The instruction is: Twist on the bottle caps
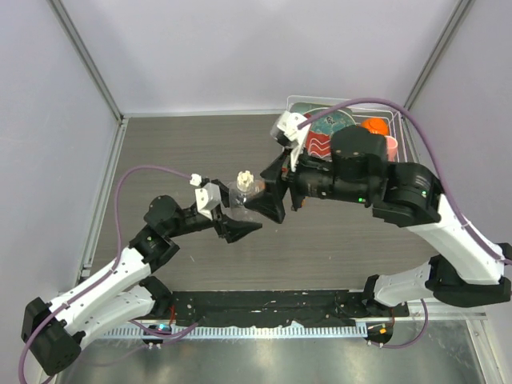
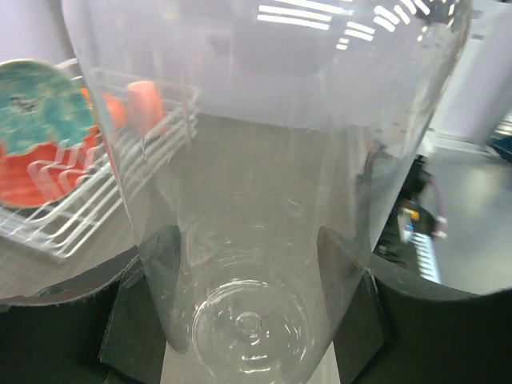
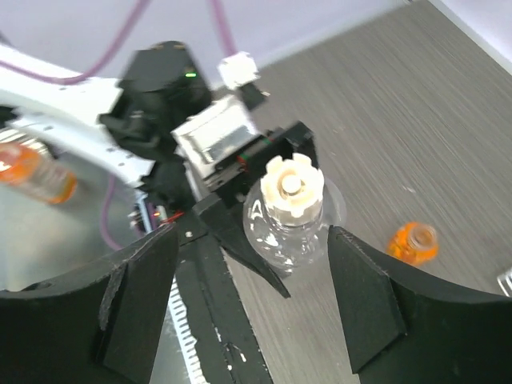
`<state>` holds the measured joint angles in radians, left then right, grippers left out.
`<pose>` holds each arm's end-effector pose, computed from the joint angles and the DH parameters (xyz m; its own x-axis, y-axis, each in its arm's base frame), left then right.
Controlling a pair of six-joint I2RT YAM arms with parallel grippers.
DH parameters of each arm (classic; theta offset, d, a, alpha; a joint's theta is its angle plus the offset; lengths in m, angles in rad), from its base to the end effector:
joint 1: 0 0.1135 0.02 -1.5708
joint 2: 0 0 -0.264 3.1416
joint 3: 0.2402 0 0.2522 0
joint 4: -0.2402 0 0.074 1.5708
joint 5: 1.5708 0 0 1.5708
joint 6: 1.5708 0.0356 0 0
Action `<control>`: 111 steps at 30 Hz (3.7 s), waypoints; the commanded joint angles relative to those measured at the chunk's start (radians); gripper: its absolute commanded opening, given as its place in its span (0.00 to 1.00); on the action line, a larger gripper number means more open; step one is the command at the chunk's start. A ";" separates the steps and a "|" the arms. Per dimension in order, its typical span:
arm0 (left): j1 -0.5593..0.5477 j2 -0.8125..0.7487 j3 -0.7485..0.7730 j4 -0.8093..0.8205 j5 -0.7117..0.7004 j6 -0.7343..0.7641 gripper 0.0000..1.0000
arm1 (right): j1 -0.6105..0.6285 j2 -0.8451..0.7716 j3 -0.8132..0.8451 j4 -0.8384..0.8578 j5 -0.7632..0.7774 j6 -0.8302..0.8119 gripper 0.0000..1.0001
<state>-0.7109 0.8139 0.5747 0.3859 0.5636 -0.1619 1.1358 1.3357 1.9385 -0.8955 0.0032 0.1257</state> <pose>0.1345 -0.1409 0.3209 -0.0441 -0.1418 -0.9889 0.9575 0.2765 -0.0824 0.0975 0.2096 0.5269 -0.2342 -0.2064 -0.9500 -0.8832 0.4537 0.1191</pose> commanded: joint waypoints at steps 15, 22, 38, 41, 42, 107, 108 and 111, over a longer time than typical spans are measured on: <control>0.014 0.031 0.042 0.139 0.502 -0.188 0.00 | -0.008 -0.026 0.076 0.007 -0.308 -0.218 0.81; 0.016 0.041 0.062 0.140 0.556 -0.212 0.00 | -0.008 0.002 0.068 0.033 -0.377 -0.242 0.74; 0.021 0.036 0.060 0.143 0.558 -0.226 0.00 | -0.016 0.008 0.025 0.052 -0.402 -0.236 0.57; 0.022 0.034 0.063 0.145 0.556 -0.226 0.00 | -0.018 0.008 0.013 0.053 -0.404 -0.235 0.56; 0.024 0.036 0.063 0.143 0.555 -0.226 0.00 | -0.018 0.008 0.010 0.053 -0.404 -0.233 0.56; 0.054 0.014 -0.061 0.131 -0.360 0.157 0.00 | 0.048 0.303 -0.003 0.015 0.482 0.336 0.04; 0.054 0.013 -0.062 0.131 -0.354 0.156 0.00 | 0.048 0.303 0.005 0.018 0.483 0.338 0.07; 0.054 0.005 -0.070 0.127 -0.340 0.150 0.00 | 0.048 0.293 0.040 0.027 0.488 0.331 0.27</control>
<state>-0.6521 0.8604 0.4759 0.3389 0.2031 -0.0250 1.1469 1.6127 1.9347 -0.7803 0.5388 0.4046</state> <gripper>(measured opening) 0.686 0.391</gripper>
